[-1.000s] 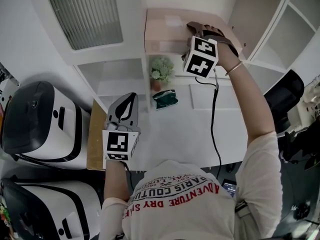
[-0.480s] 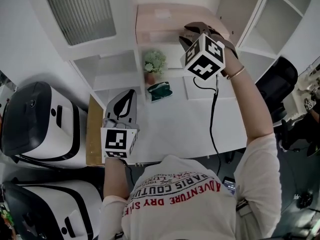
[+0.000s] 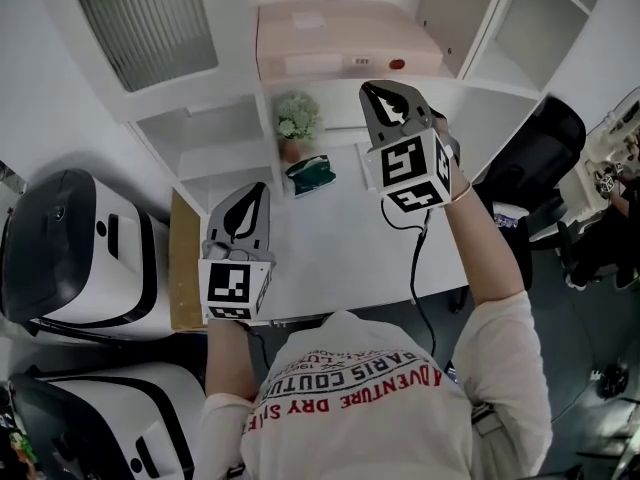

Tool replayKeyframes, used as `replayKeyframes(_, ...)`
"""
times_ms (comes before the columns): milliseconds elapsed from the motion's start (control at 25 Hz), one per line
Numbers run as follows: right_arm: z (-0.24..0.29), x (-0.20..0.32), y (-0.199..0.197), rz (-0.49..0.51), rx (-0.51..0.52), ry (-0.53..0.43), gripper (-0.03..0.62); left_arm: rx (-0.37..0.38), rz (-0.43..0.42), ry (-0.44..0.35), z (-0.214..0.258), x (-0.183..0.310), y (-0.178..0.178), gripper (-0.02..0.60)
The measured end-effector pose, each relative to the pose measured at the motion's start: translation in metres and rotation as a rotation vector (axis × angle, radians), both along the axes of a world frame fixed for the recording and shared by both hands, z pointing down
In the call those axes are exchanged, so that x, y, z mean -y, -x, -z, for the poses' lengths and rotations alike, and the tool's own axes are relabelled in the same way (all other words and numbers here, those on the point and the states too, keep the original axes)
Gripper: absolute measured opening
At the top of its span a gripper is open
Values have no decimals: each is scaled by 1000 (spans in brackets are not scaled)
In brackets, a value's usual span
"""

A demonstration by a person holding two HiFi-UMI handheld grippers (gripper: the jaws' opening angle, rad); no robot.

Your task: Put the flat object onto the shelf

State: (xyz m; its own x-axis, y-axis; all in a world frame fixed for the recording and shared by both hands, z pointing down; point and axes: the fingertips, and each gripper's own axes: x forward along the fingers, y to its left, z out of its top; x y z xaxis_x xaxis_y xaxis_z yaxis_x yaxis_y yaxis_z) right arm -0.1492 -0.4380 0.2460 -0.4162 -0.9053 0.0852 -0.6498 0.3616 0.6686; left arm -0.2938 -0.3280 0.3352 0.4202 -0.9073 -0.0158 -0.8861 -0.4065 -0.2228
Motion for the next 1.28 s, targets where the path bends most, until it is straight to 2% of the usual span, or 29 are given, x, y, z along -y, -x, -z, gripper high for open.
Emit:
replayKeyframes(240, -22, -40, -8, 28, 208, -61, 28, 11, -8, -5, 2, -1, -4, 14)
replayKeyframes(520, -63, -65, -17, 22, 363, 3, 28, 18, -14, 8, -4, -2, -7, 14)
replayKeyframes(720, -81, -79, -18, 66, 494, 51, 26, 14, -7, 4, -3, -2, -9, 14)
replayKeyframes(960, -94, -81, -9, 104, 515, 120, 26, 22, 5, 6, -4, 0, -9, 14)
replayKeyframes(1280, -97, -76, -14, 110, 512, 150, 26, 17, 8, 7, -1, 3, -13, 14)
